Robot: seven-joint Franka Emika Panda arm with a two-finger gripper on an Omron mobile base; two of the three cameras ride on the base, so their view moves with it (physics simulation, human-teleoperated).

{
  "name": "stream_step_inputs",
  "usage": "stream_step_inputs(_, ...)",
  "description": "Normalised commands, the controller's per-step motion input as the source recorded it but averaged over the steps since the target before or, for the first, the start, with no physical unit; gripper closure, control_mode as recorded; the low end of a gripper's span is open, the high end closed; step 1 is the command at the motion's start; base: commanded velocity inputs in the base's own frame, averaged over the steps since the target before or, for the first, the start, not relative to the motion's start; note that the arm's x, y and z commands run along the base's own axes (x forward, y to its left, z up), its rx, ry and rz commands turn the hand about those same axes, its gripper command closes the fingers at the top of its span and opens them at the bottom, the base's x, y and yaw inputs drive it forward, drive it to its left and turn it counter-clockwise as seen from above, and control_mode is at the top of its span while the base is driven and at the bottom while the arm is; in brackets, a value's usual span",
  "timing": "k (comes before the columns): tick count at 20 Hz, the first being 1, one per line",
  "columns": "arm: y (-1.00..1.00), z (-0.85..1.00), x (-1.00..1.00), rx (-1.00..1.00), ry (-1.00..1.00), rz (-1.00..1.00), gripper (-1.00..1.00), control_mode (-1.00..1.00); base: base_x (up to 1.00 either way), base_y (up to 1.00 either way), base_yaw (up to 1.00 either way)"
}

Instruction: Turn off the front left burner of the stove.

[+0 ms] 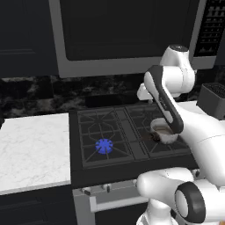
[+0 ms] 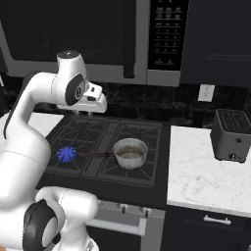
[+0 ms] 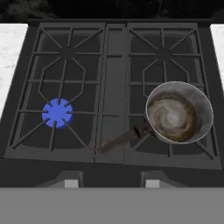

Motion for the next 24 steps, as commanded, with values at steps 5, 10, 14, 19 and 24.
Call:
stream_step_inputs(5,0.49,-0.16,-0.48,-0.07,0.01,0.05,-1.0,-1.0,0.0,0.0,0.0)
stream_step_inputs(10,1.0,-0.46,-0.9,-0.25,-0.06,0.18,-1.0,-1.0,0.0,0.0,0.0)
stream_step_inputs(14,1.0,-0.51,-0.88,-0.24,-0.1,0.19,-1.0,-1.0,0.0,0.0,0.0)
stream_step_inputs(19,1.0,-0.64,-0.88,-0.21,-0.06,0.18,-1.0,-1.0,0.0,0.0,0.0)
stream_step_inputs(24,1.0,-0.75,-0.57,-0.11,0.0,0.17,-1.0,-1.0,0.0,0.0,0.0)
